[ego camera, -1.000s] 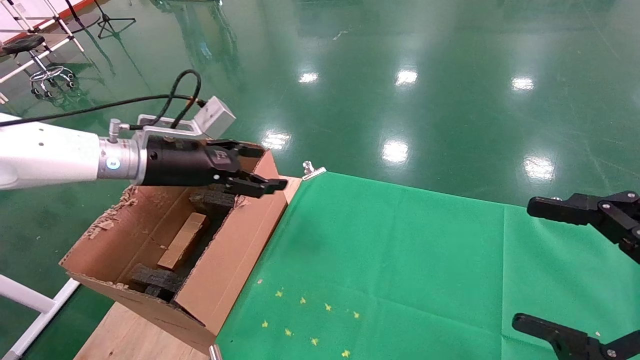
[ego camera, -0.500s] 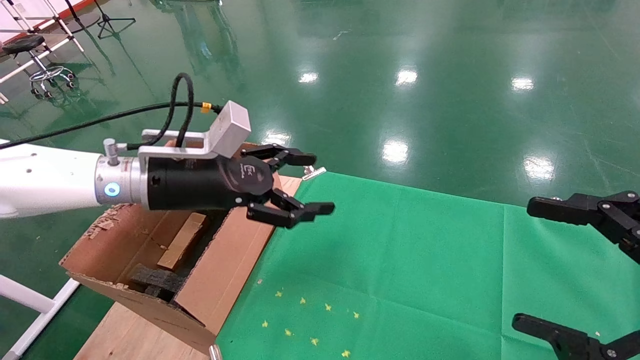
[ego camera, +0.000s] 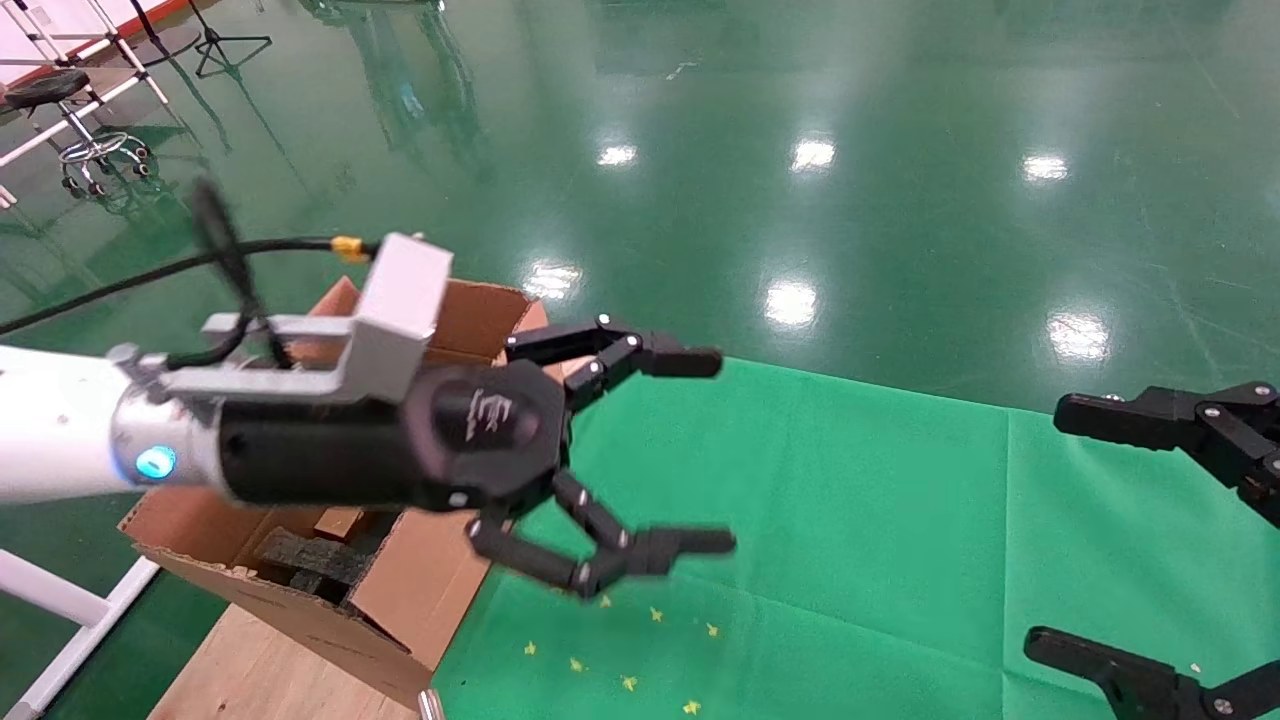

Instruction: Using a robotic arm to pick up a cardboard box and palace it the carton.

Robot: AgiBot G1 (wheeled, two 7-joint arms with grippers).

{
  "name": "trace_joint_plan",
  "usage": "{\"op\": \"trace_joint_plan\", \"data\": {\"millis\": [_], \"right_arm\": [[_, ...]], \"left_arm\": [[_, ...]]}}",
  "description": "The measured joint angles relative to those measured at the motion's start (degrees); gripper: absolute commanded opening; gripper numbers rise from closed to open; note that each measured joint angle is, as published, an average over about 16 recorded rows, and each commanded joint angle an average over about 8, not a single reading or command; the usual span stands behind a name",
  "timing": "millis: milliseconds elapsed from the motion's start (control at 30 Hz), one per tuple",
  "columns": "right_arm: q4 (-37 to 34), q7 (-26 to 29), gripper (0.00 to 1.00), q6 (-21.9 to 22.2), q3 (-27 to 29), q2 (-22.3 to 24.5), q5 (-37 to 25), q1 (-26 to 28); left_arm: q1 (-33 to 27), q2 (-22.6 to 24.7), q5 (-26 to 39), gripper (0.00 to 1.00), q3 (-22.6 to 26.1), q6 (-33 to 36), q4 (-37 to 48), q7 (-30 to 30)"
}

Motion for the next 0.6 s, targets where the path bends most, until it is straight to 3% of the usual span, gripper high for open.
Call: {"op": "trace_joint_plan", "data": {"millis": [267, 600], "right_arm": [[-0.01, 0.0, 1.0, 0.01, 0.0, 0.01, 0.01, -0.01], [-0.01, -0.01, 1.0, 0.02, 0.0, 0.01, 0.01, -0.01]], "left_arm": [[3.05, -0.42, -4.53, 1.0, -2.05, 1.46, -3.43, 1.42], [3.11, -0.45, -4.62, 1.0, -2.1, 1.48, -3.45, 1.46]]}}
